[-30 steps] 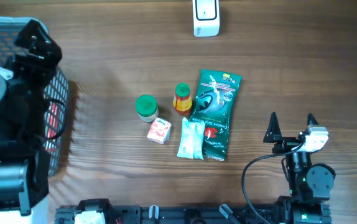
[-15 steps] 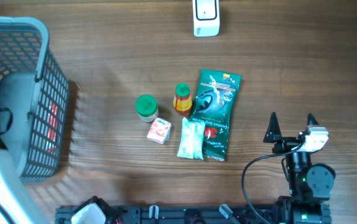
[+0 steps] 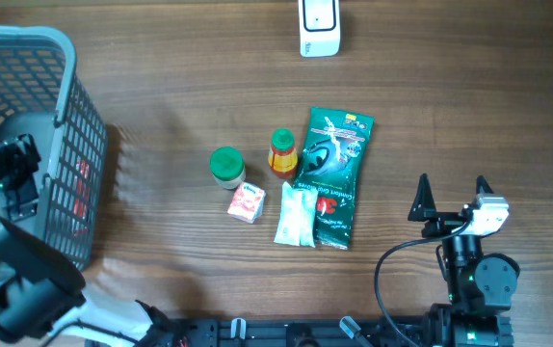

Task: Scan the item barcode
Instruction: 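Reach the left gripper into the basket toward the red stick packet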

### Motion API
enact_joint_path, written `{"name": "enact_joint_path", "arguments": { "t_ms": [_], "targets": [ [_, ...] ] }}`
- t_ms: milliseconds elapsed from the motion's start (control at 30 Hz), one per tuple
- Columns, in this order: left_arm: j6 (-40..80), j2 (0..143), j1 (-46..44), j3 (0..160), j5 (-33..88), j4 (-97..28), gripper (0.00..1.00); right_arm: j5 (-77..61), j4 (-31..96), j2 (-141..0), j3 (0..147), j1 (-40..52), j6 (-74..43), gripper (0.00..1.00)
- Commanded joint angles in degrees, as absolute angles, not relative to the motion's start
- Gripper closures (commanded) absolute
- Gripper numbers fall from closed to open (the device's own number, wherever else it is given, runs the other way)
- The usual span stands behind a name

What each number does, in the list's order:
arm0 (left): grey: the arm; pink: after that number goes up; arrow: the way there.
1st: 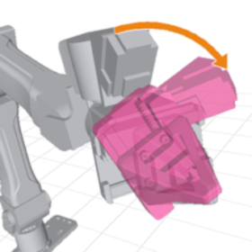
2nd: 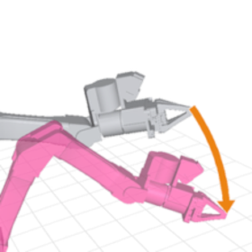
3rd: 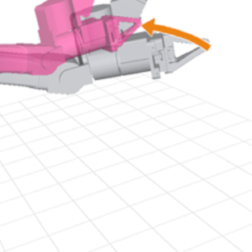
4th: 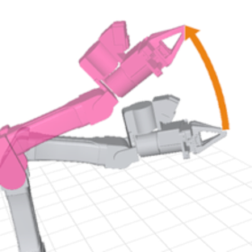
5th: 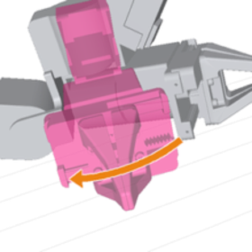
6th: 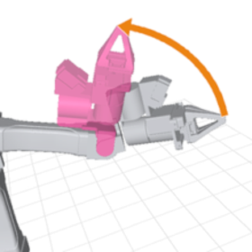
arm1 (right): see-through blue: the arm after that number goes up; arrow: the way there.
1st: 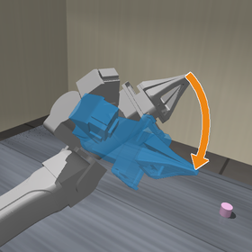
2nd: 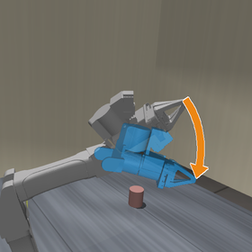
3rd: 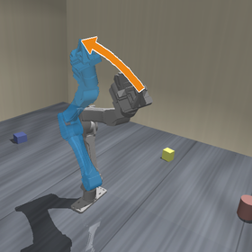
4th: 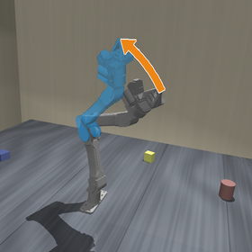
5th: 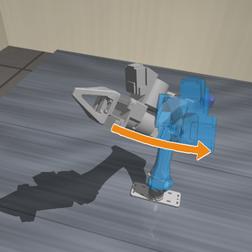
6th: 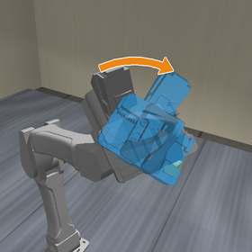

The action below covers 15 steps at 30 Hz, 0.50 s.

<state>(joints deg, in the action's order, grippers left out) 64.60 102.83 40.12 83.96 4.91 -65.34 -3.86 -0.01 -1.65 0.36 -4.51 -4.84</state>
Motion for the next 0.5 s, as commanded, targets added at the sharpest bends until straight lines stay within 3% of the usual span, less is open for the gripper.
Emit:
{"name": "enact_joint_path", "arguments": {
  "t_ms": [0, 467],
  "targets": [
    [68.66, 107.31, 37.67, 84.31, 6.96, -63.66, 0.0, -4.03, -0.14, -1.67, 0.3, -4.29, -4.51, 0.0],
    [68.64, 116.73, 32.03, 84.2, 3.97, -61.01, 0.0, -4.03, -0.14, -1.67, 0.3, -4.29, -4.54, 0.0]
  ]
}}
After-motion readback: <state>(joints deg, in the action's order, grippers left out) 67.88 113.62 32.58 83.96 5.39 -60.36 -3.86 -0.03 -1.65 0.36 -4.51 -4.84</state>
